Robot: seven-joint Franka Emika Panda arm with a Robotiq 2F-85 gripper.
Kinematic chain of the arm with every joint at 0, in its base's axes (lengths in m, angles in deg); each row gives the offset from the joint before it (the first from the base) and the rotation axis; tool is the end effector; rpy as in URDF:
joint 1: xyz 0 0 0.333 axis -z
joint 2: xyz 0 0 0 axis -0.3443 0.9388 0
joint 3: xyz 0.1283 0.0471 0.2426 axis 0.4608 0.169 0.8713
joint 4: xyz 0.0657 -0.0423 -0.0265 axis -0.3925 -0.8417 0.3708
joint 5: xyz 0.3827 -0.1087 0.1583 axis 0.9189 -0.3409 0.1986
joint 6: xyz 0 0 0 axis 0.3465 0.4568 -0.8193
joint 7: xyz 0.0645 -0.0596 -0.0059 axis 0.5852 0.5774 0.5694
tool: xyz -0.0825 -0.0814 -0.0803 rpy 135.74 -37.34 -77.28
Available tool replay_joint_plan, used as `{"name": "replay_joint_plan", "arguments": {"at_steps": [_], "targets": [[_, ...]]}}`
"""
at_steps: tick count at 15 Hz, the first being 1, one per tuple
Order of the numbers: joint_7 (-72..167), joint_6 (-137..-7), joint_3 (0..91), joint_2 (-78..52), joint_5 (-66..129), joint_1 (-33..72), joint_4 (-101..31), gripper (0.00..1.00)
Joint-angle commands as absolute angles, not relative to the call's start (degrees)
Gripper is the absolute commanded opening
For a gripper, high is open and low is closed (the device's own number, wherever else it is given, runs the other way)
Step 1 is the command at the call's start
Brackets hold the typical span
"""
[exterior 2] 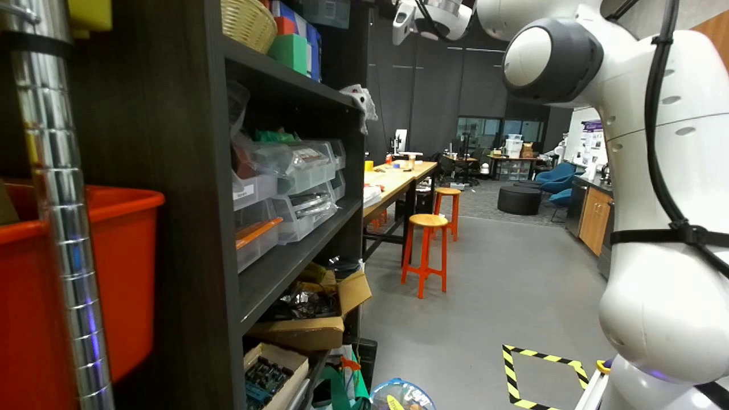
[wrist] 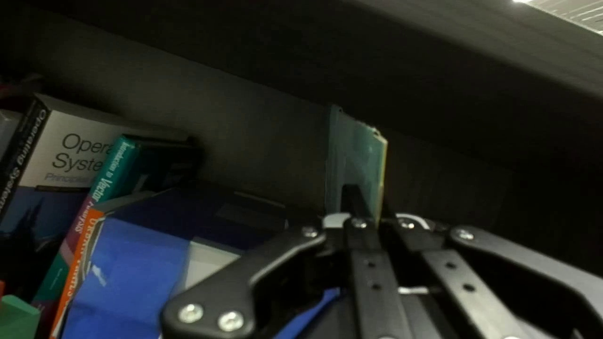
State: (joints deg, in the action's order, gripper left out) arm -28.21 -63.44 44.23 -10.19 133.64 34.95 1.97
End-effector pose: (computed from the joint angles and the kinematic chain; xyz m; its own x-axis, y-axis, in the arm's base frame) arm 0.6836 -0.1624 0.8090 0.3811 -0.0979 -0.9193 -0.5056 0.8105 -0.2959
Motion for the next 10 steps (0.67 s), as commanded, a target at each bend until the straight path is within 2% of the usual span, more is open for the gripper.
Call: {"name": "replay_joint_plan", "arguments": {"at_steps": [1, 10], "targets": [[-34.2, -61.8, 44.0, -7.5, 133.8, 36.2, 6.5, 0.01], [-41.5, -60.9, 44.0, -3.3, 133.6, 37.9, 12.0, 0.01]]}}
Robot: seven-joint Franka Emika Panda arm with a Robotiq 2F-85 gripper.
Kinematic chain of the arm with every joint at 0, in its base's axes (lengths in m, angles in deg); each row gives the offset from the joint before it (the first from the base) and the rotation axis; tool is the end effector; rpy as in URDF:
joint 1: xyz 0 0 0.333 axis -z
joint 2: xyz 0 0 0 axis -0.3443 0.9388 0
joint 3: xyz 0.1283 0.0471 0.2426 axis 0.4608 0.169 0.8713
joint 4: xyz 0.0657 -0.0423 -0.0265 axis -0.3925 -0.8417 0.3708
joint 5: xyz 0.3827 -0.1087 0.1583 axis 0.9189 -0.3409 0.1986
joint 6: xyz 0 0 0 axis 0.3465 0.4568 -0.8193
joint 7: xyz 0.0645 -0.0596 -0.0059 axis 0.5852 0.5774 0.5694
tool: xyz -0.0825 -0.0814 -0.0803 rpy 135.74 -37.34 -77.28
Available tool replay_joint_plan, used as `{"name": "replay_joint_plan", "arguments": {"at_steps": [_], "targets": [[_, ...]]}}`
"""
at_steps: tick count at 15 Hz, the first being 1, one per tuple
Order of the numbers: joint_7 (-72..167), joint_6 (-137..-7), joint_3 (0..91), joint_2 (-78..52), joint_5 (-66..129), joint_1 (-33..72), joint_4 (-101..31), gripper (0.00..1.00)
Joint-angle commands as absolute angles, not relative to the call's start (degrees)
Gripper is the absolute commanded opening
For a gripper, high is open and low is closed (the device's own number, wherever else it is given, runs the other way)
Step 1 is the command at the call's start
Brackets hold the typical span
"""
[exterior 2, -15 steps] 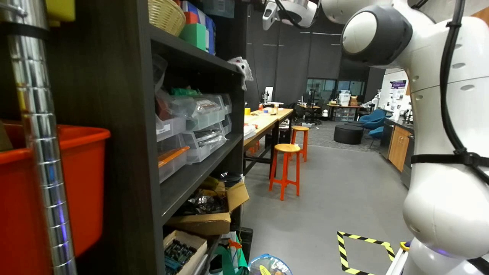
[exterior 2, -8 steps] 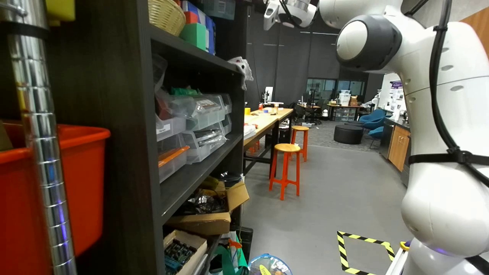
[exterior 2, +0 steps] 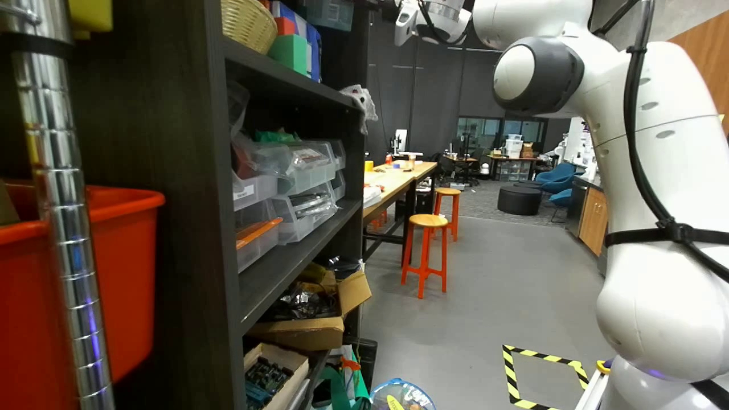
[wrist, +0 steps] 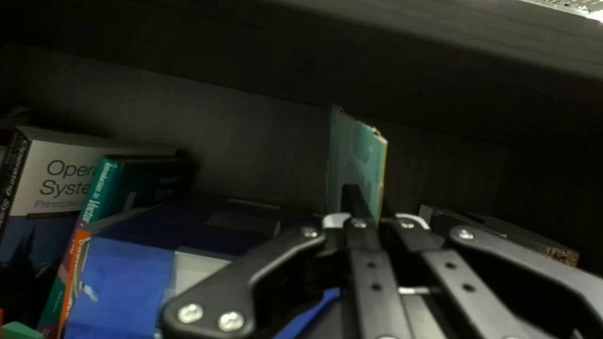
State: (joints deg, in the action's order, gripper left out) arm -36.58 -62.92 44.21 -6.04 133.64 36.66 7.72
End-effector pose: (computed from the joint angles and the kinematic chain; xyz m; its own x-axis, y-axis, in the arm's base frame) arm 0.6887 -0.1807 0.8106 0.3270 -0.0018 -0.9450 -0.5363 0.8231 -0.1871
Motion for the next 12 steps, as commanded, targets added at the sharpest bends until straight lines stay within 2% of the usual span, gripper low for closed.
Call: {"name": "replay_joint_plan", "arguments": {"at_steps": [1, 12], "targets": [[-43.1, -60.2, 44.0, -2.8, 133.6, 38.2, 12.6, 0.01], [-48.3, -61.3, 43.6, 1.6, 132.7, 38.7, 18.9, 0.01]]}}
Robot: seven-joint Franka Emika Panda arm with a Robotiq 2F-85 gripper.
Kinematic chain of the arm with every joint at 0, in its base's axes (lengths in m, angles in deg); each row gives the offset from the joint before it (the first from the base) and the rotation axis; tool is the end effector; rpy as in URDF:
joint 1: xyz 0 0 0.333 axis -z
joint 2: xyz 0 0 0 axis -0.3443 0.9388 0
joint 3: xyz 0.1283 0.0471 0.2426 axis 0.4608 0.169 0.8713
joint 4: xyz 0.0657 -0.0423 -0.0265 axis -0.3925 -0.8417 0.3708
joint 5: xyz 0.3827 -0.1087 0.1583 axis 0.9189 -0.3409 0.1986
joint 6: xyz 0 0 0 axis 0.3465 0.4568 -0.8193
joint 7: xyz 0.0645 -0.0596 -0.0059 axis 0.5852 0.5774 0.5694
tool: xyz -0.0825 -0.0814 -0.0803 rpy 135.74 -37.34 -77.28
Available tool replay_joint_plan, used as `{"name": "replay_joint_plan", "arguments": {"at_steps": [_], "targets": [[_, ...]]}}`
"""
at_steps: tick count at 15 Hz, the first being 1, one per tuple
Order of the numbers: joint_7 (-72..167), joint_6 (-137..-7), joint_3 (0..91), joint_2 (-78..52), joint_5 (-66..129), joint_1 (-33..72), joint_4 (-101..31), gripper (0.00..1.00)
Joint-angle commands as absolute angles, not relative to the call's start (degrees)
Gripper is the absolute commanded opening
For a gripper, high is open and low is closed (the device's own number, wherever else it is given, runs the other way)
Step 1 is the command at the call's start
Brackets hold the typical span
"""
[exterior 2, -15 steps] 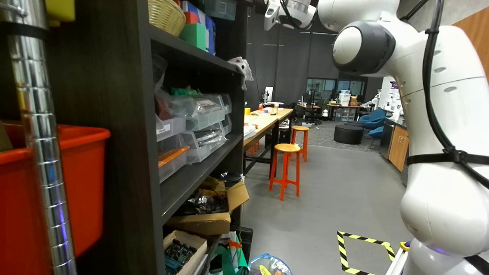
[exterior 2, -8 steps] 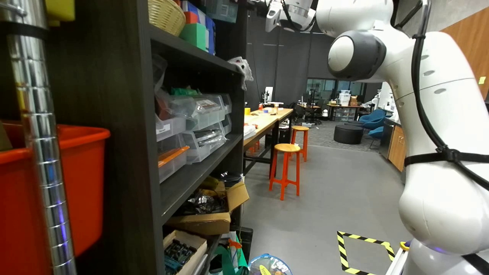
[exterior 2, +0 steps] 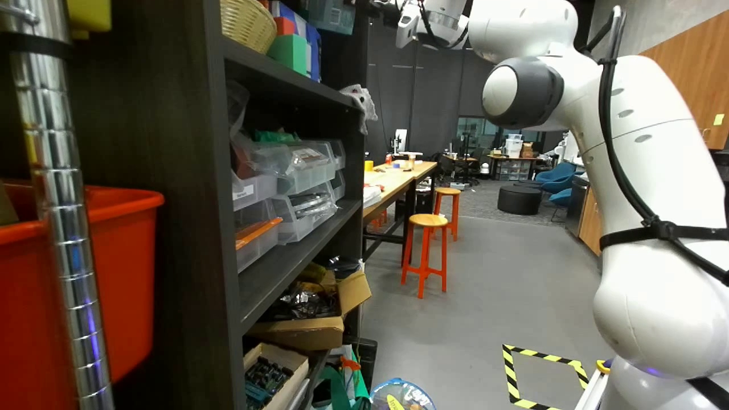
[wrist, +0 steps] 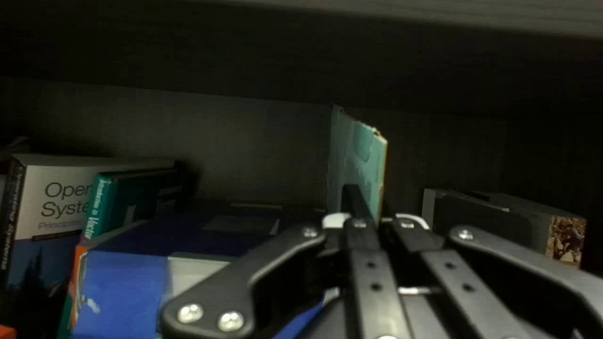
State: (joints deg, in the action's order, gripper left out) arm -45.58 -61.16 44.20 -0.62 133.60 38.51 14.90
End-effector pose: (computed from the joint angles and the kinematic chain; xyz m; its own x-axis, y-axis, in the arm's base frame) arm 0.6954 -0.1970 0.8073 0.2637 0.0994 -0.9595 -0.5802 0.8110 -0.0754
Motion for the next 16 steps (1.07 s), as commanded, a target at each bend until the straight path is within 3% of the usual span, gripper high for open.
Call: {"name": "replay_joint_plan", "arguments": {"at_steps": [1, 16], "targets": [[-48.5, -61.5, 43.6, 2.1, 132.7, 38.7, 19.5, 0.01], [-52.1, -64.6, 42.4, 6.6, 132.3, 38.6, 26.4, 0.01]]}}
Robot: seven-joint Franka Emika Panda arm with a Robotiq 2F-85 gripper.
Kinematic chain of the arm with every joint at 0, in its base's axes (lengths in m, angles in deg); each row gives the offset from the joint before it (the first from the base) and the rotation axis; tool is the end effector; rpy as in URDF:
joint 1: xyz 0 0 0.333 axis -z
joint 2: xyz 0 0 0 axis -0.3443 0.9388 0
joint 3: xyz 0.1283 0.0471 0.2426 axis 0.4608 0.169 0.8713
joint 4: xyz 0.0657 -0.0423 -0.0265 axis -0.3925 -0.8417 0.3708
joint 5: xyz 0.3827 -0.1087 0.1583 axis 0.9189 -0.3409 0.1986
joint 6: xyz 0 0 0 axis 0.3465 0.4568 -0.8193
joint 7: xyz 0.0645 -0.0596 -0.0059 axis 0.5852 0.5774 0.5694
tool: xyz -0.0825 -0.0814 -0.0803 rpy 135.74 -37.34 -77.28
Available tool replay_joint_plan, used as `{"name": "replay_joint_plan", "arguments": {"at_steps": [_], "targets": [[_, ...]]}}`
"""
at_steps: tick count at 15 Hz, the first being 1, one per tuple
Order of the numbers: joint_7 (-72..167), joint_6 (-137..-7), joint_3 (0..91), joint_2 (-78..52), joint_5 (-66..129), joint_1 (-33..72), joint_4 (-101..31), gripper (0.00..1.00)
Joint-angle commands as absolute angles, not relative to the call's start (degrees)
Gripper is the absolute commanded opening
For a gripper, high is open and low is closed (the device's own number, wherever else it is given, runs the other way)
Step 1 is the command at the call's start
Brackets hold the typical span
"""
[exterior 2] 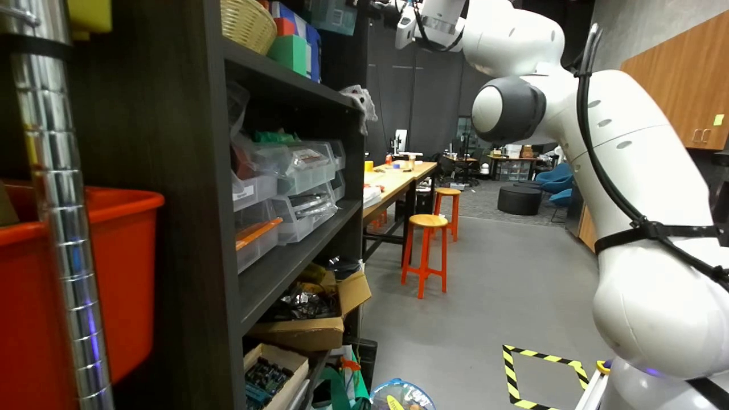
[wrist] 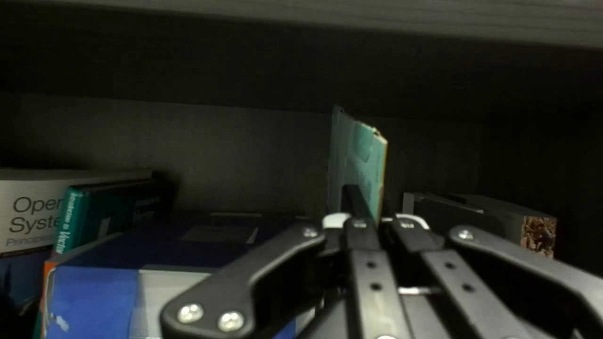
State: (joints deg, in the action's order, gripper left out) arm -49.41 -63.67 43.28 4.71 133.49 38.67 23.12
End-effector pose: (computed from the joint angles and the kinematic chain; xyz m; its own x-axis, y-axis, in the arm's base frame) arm 0.6993 -0.2067 0.8122 0.2713 0.1211 -0.9548 -0.5535 0.8312 -0.0518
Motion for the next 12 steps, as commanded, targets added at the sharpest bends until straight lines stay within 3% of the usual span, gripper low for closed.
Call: {"name": "replay_joint_plan", "arguments": {"at_steps": [1, 12], "targets": [[-52.2, -64.9, 42.2, 6.9, 132.0, 38.5, 26.6, 0.01], [-52.1, -65.8, 41.1, 9.9, 125.3, 35.9, 27.2, 0.01]]}}
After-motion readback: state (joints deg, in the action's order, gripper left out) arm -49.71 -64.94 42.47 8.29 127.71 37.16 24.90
